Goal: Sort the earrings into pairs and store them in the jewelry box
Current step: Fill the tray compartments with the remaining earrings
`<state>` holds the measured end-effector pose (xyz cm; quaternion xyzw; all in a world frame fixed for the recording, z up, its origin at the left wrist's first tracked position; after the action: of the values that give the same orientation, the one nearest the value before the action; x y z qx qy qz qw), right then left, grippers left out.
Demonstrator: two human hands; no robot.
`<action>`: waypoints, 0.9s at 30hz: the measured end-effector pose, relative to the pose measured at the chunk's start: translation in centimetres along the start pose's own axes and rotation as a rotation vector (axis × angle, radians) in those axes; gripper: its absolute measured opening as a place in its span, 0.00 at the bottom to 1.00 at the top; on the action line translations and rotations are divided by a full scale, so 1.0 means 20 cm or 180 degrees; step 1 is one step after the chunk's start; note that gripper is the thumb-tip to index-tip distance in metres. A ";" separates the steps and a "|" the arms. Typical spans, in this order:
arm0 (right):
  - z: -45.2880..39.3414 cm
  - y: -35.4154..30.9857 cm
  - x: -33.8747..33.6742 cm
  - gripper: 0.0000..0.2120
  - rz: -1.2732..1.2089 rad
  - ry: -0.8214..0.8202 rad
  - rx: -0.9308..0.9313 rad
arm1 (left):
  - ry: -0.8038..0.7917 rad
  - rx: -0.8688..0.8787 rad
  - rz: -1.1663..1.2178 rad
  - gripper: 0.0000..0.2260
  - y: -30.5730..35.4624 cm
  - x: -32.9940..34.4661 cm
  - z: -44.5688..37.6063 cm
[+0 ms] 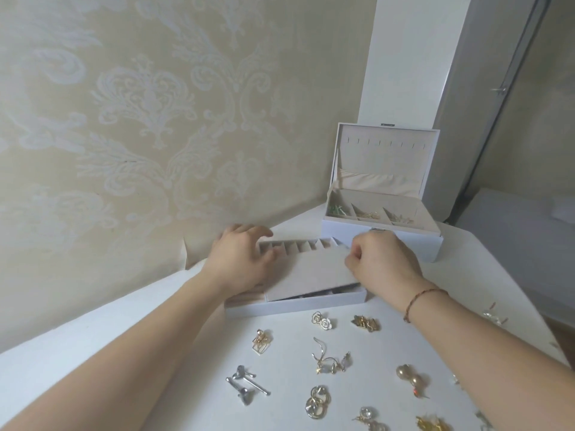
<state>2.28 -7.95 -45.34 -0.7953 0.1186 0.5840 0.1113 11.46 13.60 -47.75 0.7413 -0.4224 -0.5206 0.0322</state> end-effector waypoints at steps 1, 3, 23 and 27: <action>-0.01 0.00 -0.06 0.06 -0.0338 0.0151 0.0104 | -0.0059 0.0114 0.0428 0.21 0.04 0.00 0.00; -0.06 -0.02 -0.19 0.06 -0.1281 0.0452 0.0247 | -0.0316 0.0015 0.1895 0.18 0.10 -0.01 -0.01; 0.36 -0.32 0.05 0.06 0.0538 -0.0666 -0.1616 | -0.0933 -0.0617 0.0527 0.09 -0.12 -0.32 -0.08; 0.37 -0.31 0.07 0.05 0.0229 -0.0818 -0.1592 | -0.1075 -0.0055 0.0119 0.10 -0.05 -0.07 -0.06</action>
<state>-2.01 0.23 -48.66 -0.7128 -0.0161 0.6948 -0.0951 12.86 14.82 -46.65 0.6349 -0.4310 -0.6408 -0.0232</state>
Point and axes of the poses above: each hand's wrist, its own z-axis away from the middle knuckle, its own x-axis out of the palm, y = z × x, the point moved 7 cm from there along -z, towards the middle knuckle, and after that the axes turned 12 degrees about z, right-handed, at the moved point
